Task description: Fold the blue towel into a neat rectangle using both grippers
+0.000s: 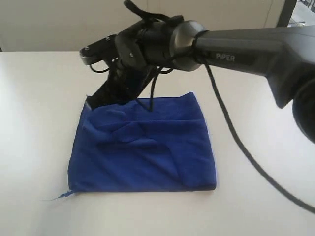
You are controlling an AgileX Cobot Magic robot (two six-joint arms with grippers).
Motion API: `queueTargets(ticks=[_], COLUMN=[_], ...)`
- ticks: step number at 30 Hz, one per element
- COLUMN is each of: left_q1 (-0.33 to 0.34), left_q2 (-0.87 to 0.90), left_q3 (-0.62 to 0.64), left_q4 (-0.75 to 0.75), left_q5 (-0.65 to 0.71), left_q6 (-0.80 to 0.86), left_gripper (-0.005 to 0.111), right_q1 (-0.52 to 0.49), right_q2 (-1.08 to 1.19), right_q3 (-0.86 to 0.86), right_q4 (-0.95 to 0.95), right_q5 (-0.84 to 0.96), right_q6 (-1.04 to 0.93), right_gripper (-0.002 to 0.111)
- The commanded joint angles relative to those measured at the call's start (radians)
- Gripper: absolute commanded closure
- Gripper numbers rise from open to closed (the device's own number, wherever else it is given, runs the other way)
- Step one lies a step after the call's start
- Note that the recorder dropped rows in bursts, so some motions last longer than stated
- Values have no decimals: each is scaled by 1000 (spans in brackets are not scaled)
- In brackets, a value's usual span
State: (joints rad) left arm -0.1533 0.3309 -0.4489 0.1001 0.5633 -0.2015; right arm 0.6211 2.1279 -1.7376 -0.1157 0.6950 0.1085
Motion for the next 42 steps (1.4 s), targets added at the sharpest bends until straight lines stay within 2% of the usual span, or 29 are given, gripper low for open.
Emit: queueTargets(ticks=[1, 7, 12, 22, 30, 32, 38, 42], left_q1=[1, 1, 1, 1, 1, 1, 1, 1], left_q2=[-4, -4, -4, -4, -4, -4, -4, -4], left_q3=[7, 7, 7, 7, 7, 7, 7, 7], left_q4=[5, 5, 5, 5, 5, 5, 5, 5], left_q5=[6, 6, 6, 6, 6, 6, 6, 6], left_q6=[0, 0, 0, 0, 0, 0, 0, 0], left_gripper=[107, 107, 107, 107, 107, 107, 107, 107], right_q1=[-97, -209, -282, -335, -429, -452, -458, -458], right_q2=[-6, 1, 45, 149, 165, 165, 160, 129], right_q3=[6, 50, 88, 88, 88, 88, 88, 96], right_q4=[-16, -14, -12, -15, -58, -128, -178, -168], right_q5=[72, 66, -28, -96, 88, 206, 496, 526], right_q6=[-156, -315, -317, -293, -42, 73, 75, 18], right_gripper=[108, 108, 108, 108, 108, 108, 108, 108])
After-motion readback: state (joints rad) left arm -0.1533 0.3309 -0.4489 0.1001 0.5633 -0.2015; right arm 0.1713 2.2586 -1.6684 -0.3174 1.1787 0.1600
